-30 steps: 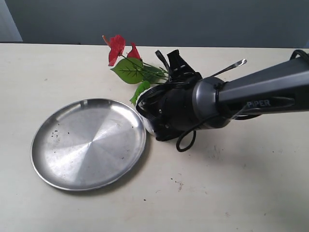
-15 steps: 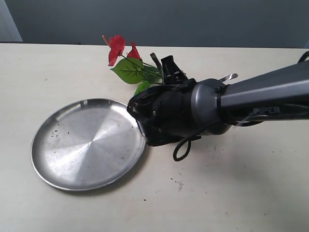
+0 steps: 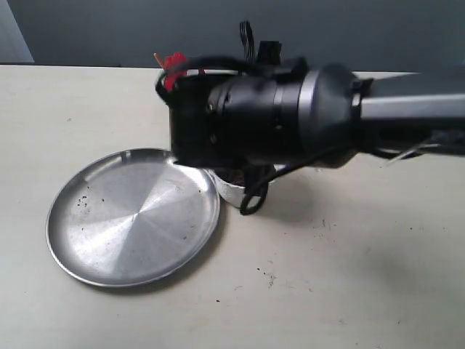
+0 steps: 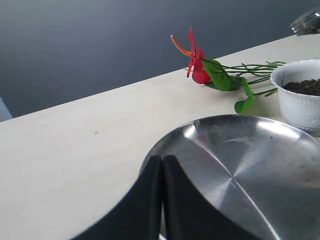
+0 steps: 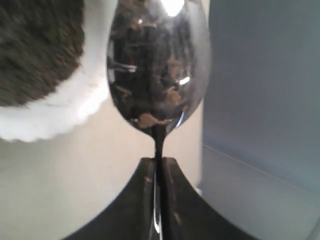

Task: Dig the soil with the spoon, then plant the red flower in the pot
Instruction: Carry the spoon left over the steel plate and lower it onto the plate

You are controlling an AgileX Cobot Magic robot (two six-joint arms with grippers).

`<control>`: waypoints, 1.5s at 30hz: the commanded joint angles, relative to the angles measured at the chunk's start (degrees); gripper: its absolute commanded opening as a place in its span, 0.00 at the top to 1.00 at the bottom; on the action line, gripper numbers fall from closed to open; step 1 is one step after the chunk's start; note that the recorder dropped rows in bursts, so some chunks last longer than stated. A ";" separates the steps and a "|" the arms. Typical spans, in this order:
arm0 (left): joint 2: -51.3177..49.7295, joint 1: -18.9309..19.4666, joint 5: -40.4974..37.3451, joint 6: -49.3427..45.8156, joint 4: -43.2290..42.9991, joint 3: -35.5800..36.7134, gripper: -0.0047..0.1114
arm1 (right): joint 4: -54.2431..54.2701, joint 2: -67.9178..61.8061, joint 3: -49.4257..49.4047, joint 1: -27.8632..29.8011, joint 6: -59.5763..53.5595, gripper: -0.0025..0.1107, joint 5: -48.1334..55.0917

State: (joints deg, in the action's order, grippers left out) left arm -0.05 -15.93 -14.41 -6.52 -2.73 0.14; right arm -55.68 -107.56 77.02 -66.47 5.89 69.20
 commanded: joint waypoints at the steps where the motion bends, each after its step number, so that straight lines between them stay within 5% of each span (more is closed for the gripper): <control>1: 0.05 -0.29 0.75 0.09 0.45 -0.14 0.96 | 19.62 2.16 9.77 -0.31 -2.58 0.98 0.77; 9: 0.05 -0.29 0.75 0.11 0.34 -0.14 0.96 | 36.21 2.05 20.70 -0.31 -4.94 0.98 0.77; 17: 0.05 -0.29 0.75 0.11 0.46 -0.14 0.96 | 52.33 -0.48 21.71 1.39 -15.73 0.98 0.58; 23: 0.05 -0.29 0.75 0.11 0.46 -0.14 0.96 | 53.17 -6.23 22.30 1.87 -16.64 0.98 -11.25; 37: 0.05 -0.29 0.75 0.11 0.46 -0.14 0.96 | 54.78 -26.18 40.58 5.42 -16.85 0.98 -3.76; 45: 0.05 -0.29 0.75 0.11 0.46 -0.14 0.96 | 54.92 -29.54 41.74 6.07 -16.62 0.98 -6.55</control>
State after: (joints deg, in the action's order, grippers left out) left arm -0.05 -15.93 -14.41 -6.52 -2.73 0.14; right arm -0.87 -136.65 118.46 -60.67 -10.66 63.91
